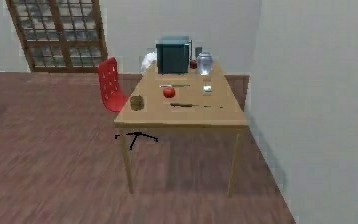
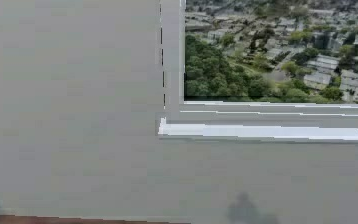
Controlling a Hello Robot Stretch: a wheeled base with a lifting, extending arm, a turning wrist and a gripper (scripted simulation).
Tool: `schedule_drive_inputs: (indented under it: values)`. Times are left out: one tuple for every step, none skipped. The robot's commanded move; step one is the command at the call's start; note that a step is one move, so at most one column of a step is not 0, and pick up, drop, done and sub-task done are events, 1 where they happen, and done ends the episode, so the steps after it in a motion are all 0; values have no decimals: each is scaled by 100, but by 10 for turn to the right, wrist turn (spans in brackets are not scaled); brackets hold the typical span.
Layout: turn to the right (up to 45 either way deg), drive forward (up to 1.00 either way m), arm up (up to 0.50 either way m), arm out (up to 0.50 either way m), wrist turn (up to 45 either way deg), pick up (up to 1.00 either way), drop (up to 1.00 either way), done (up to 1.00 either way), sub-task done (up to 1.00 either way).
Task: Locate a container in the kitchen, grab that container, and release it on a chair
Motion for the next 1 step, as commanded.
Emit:
schedule_drive_inputs:
  values:
    - [60,0,0,0,0,0,0,0,0]
